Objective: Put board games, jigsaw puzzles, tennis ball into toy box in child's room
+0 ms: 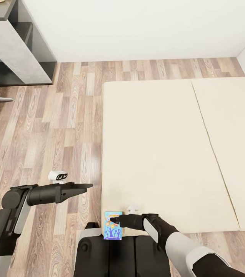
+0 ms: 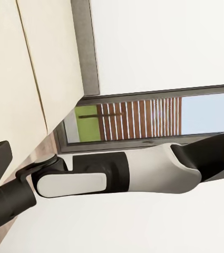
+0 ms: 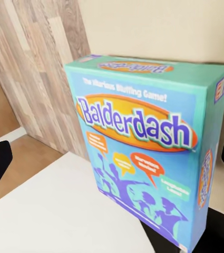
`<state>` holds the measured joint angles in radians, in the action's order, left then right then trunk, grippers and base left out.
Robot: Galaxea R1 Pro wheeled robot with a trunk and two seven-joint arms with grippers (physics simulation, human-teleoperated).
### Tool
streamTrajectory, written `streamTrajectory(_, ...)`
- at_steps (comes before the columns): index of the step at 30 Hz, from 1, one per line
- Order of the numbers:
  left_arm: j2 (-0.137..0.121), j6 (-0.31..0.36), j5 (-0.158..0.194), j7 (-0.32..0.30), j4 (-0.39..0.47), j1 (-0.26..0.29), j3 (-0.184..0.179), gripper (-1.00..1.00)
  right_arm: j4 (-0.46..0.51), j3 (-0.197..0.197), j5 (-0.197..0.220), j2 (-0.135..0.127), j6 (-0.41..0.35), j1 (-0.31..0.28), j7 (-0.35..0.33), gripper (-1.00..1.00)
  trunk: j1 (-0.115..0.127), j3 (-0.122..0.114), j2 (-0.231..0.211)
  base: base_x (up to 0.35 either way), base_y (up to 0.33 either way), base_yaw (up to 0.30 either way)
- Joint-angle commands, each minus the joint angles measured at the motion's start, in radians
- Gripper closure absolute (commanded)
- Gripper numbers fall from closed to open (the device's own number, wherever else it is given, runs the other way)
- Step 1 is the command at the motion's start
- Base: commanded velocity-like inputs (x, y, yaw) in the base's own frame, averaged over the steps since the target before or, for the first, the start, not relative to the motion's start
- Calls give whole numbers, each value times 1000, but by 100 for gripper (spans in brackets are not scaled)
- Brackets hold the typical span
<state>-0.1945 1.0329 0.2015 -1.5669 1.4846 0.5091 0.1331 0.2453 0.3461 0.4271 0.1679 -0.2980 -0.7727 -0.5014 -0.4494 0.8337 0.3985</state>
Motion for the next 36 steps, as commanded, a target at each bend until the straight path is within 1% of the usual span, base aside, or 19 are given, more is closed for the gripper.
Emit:
streamTrajectory(1, 0, 11, -1, -4, 0, 0, 0, -100, 2, 4, 7, 0, -4, 0, -1, -100, -1, 1, 1, 0, 0, 0)
streamTrajectory(20, 0, 10, -1, -4, 0, 0, 0, -100, 4, 1, 15, -7, -5, 0, -2, -100, -1, 1, 1, 0, 4, 0)
streamTrajectory(36, 0, 11, -1, -4, 0, 0, 0, -100, 4, 2, 16, -8, -6, 0, -3, -100, -1, 1, 1, 0, 0, 0)
